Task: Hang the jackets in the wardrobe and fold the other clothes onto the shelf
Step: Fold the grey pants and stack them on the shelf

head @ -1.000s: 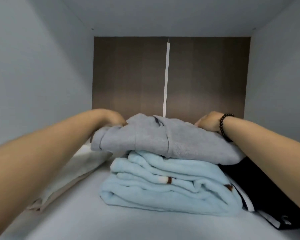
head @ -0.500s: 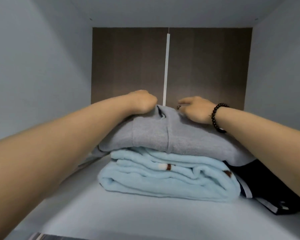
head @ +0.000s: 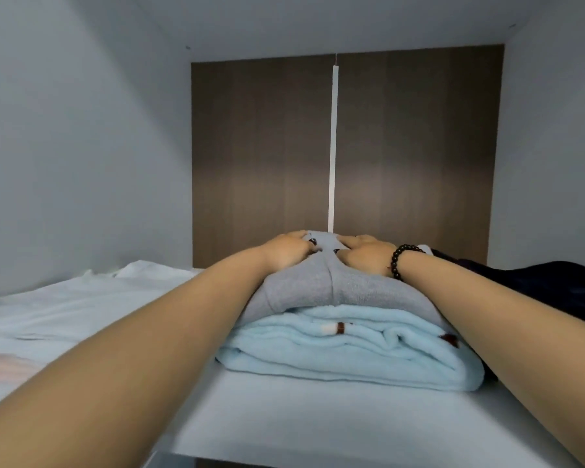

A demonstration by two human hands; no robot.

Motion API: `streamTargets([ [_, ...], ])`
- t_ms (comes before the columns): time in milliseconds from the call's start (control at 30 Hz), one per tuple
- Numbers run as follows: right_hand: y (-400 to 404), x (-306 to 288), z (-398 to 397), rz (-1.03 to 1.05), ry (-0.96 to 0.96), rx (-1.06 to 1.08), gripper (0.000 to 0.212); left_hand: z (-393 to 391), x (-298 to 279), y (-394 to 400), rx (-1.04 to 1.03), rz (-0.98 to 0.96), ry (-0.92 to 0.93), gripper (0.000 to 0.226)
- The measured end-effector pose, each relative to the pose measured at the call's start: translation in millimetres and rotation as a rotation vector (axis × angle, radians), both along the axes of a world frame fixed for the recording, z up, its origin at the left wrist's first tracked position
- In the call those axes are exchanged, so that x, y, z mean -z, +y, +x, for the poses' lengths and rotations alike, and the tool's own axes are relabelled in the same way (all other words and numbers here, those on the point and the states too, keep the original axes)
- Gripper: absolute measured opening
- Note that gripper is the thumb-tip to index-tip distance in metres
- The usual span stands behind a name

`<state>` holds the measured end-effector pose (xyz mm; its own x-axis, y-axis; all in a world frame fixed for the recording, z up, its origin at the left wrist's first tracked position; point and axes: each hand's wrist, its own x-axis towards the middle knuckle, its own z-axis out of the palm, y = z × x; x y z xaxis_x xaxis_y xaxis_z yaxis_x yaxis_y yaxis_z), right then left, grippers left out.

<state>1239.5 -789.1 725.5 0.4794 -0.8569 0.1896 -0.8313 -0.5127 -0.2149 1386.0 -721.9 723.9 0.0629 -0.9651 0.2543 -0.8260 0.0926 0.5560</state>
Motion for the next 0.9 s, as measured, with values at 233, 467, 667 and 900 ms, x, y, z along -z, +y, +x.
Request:
streamTargets([
  [233,69,-11,-11,-0.148,0.001,0.062,0.037,11,14,66,-0.018,-0.043,0.234,0.054],
  [467,167,10,-17,-0.245,-0.19,0.078,0.033,20,48,147,-0.052,-0.182,0.296,0.051],
  [667,254,48,-15,-0.268,-0.429,0.024,0.028,35,84,223,-0.064,-0.304,0.472,0.034],
  [900,345,91,-6,-0.187,-0.439,-0.061,0.038,37,115,344,-0.202,-0.352,0.413,0.029],
])
